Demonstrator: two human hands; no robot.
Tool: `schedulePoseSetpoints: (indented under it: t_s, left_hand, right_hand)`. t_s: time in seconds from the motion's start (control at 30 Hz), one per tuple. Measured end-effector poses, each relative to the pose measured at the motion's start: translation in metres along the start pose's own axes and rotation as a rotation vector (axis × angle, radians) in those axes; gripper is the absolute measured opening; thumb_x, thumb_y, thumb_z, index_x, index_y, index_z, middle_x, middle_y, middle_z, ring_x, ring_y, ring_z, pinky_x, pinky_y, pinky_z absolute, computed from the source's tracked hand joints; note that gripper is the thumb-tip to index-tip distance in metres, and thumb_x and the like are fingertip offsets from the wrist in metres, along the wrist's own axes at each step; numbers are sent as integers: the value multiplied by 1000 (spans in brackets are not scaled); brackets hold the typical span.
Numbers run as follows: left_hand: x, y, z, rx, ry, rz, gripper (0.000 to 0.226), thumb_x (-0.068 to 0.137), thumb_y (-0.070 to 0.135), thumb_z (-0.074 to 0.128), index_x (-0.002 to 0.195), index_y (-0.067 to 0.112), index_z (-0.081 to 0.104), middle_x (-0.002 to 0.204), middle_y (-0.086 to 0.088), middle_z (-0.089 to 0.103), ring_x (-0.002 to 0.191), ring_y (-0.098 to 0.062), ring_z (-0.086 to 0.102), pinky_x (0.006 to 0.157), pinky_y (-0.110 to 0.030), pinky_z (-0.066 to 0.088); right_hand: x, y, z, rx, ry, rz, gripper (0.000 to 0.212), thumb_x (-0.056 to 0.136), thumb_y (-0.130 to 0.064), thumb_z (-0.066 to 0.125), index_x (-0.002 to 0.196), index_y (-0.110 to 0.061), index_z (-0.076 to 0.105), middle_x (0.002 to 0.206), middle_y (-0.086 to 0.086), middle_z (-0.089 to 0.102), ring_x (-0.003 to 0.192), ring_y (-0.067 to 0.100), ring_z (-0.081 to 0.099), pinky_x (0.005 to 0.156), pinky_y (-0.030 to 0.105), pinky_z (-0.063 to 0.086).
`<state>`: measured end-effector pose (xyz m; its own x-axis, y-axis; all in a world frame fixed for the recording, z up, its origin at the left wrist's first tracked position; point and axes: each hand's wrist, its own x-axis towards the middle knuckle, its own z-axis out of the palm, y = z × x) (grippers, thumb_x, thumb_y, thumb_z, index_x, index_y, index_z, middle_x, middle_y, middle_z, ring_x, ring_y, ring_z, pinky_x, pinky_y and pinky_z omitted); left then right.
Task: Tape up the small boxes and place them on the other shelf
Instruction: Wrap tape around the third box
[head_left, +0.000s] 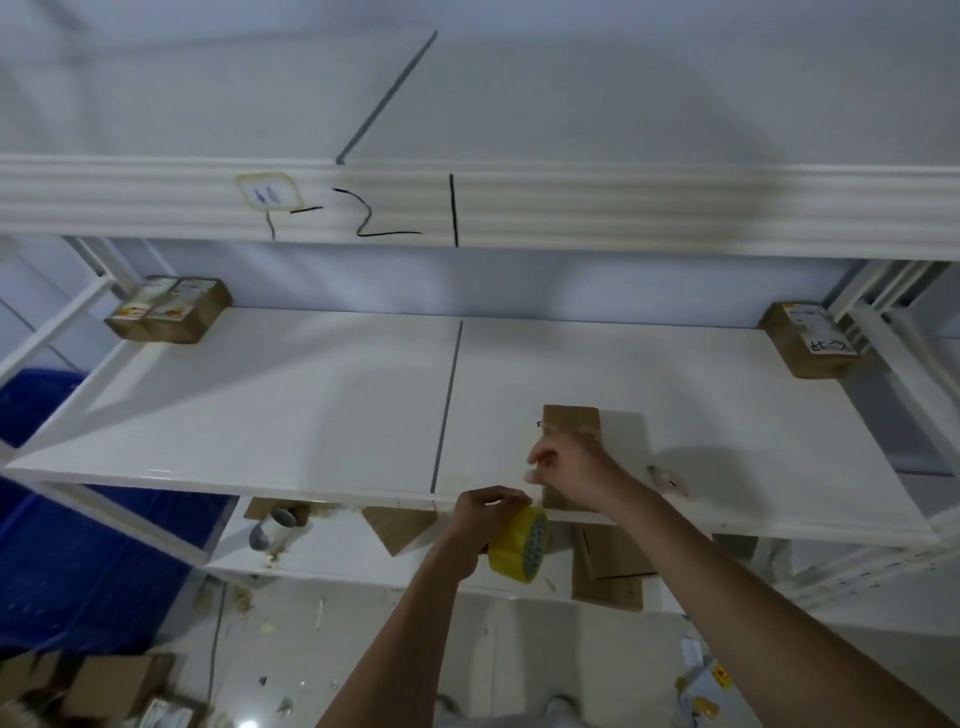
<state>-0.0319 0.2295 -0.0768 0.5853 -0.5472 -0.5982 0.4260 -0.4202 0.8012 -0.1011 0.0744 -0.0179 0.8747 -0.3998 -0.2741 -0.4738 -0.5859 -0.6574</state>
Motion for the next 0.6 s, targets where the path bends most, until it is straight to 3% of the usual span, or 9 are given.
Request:
schedulePoseSetpoints:
  t_s: [0.07, 0.13, 0.27, 0.4, 0.6]
  left_hand:
    - [-2, 1, -19, 2, -3, 7, 18, 99, 22, 61, 101, 17, 78, 105, -4, 71, 89, -20, 67, 71, -30, 60]
    - [-4, 1, -41, 7, 16, 11, 18, 99, 21, 61, 102, 15, 77, 97, 0, 72, 83, -17, 68, 63, -25, 58]
    - [-5, 0, -81, -1, 50, 12, 18, 99, 21, 60, 97, 15, 77, 92, -2, 73, 80, -18, 69, 72, -30, 60]
    - [-7, -6, -112, -27, 71, 24, 18, 99, 20, 61, 92, 16, 76, 88, -5, 74, 77, -18, 71, 79, -37, 60]
    - [-12, -16, -151, -69, 53, 36, 15, 98, 22, 62, 94, 19, 76, 93, -4, 75, 82, -18, 71, 79, -35, 59]
  right_hand:
    - [6, -20, 9, -100, -123, 26, 34, 87, -30, 76, 116, -13, 71, 112, -1, 67, 100, 14, 64, 79, 22, 48]
    - [15, -36, 20, -79, -157, 50, 24, 88, -26, 76, 107, -11, 75, 103, -2, 71, 94, 15, 67, 73, 22, 51]
    - [30, -67, 47, -17, -177, 89, 7, 88, -16, 76, 92, -10, 77, 83, -3, 72, 73, 14, 71, 56, 17, 53]
    - [44, -90, 77, -42, -201, 123, 14, 84, -23, 81, 92, -12, 77, 85, -3, 72, 71, 15, 72, 62, 21, 57]
    - [61, -115, 104, -61, -232, 131, 2, 85, -13, 78, 83, -14, 79, 89, -1, 74, 72, 15, 71, 58, 18, 54]
